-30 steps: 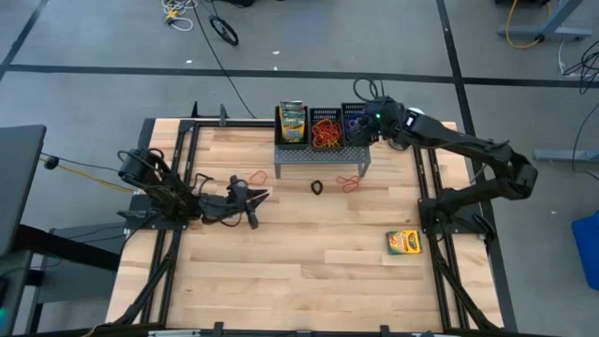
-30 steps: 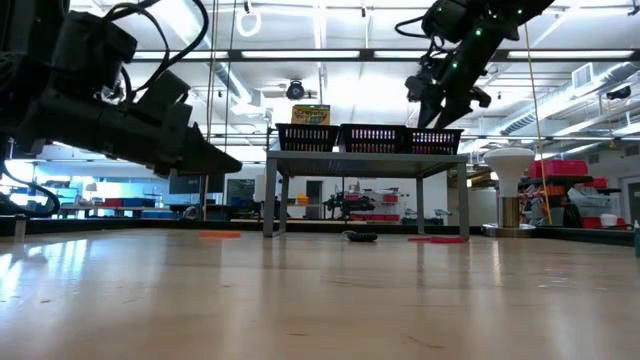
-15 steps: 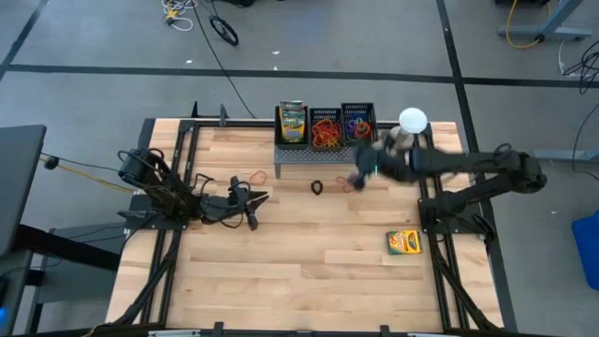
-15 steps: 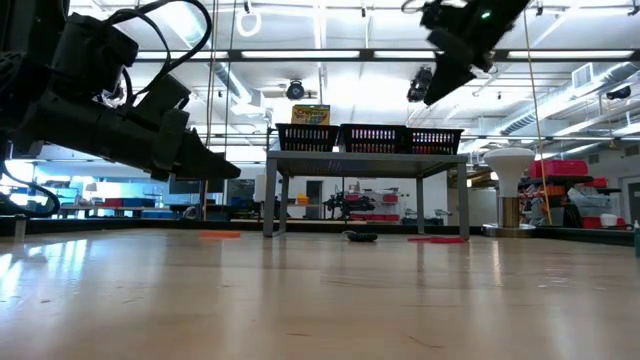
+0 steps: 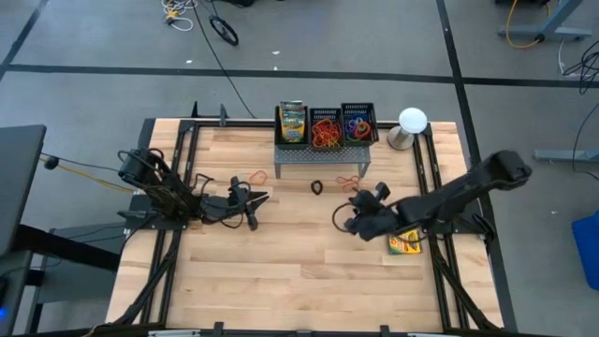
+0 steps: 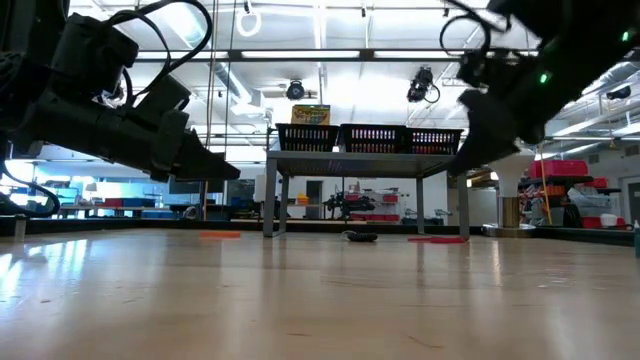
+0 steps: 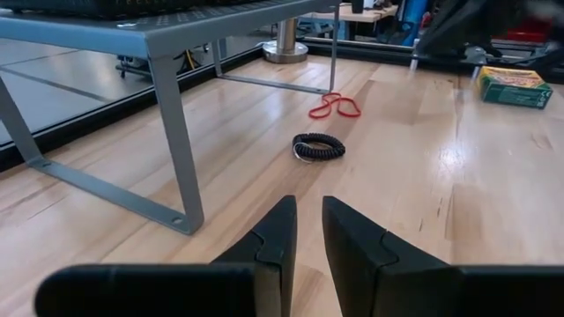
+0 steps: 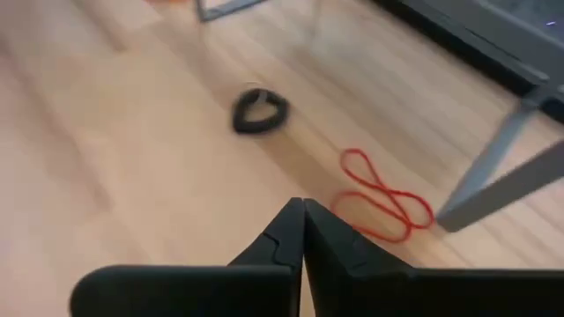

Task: Sort rubber bands into baskets
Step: Put the red rubber band into the middle black basket on the shelf

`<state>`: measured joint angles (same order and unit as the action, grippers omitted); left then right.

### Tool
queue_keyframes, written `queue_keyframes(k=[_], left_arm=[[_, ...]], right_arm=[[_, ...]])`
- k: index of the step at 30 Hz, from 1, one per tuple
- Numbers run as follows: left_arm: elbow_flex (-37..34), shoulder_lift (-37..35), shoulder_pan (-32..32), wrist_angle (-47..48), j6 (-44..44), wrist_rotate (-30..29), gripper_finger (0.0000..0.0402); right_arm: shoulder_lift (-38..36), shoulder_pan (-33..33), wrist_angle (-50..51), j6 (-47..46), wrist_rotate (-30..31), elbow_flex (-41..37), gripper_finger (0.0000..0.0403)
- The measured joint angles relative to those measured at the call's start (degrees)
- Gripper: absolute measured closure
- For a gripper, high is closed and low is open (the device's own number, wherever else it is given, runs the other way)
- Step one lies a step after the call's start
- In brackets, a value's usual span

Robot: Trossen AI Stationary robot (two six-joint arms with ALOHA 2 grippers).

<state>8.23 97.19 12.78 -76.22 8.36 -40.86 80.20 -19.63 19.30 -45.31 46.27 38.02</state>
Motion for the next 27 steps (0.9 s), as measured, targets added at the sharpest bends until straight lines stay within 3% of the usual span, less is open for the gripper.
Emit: queue_keyframes(k=[9, 18, 27], left_arm=[[0.0, 0.0, 0.0, 0.2, 0.7, 0.4, 0.0338], [0.0, 0.0, 0.0, 0.2, 0.6, 0.4, 0.0338], [0.1, 0.0, 0.0, 0.2, 0.2, 0.4, 0.0338]], right_arm=[[11.4, 4.8, -9.3, -3.2, 1.8, 0.2, 0.0336], [13.9, 11.9, -9.7, -3.9, -0.2, 0.3, 0.0269], [18.2, 13.5, -11.7, -5.2, -1.2, 0.3, 0.0259]])
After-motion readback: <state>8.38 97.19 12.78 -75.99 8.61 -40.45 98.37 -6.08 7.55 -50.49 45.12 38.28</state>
